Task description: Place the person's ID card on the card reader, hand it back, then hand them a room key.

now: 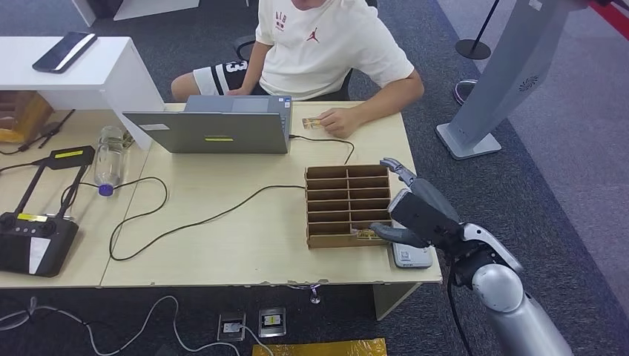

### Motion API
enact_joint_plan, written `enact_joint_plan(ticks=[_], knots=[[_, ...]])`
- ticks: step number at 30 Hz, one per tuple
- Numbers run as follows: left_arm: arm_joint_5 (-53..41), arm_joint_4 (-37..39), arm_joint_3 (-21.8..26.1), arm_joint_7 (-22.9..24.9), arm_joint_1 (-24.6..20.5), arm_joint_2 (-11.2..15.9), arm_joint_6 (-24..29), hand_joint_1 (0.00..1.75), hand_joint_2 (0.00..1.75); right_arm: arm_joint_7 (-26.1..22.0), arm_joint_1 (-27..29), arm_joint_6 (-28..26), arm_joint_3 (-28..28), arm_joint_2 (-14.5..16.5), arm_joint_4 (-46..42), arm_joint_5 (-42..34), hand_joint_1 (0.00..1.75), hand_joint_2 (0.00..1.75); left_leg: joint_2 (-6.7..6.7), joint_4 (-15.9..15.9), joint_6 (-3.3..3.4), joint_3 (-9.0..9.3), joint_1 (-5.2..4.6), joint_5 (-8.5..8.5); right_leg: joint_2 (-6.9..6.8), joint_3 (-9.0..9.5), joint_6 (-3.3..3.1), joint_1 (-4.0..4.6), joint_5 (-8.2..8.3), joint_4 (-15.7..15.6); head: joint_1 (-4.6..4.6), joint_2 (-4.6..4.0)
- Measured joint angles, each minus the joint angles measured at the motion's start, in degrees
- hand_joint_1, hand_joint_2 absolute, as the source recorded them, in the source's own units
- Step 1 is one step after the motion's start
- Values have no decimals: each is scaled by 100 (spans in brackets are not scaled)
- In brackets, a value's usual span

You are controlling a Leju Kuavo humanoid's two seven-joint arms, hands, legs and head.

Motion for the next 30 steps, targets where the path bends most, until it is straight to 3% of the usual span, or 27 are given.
enact_joint_plan(ticks=[7,14,19,30], knots=[[-34,0,0,64,-5,10,-48,0,0,151,436,-79,187,-130,-329,1300,0,175,0,-1,0,-2,0,0,0,0,0,0,0,0,0,0],[-61,0,0,172,-11,9,-74,0,0,321,639,-285,527,-310,-356,3160,0,175,0,-1,0,-3,0,0,0,0,0,0,0,0,0,0],[-60,0,0,202,-13,6,-67,0,0,374,659,-393,728,-380,-340,3612,0,175,0,-1,0,-2,0,0,0,-1,0,0,0,0,-1,0],[66,0,0,219,-15,-5,-83,0,0,261,659,-487,1031,-403,-235,3833,0,175,0,-1,0,-3,0,0,0,0,0,0,0,0,1,0]])
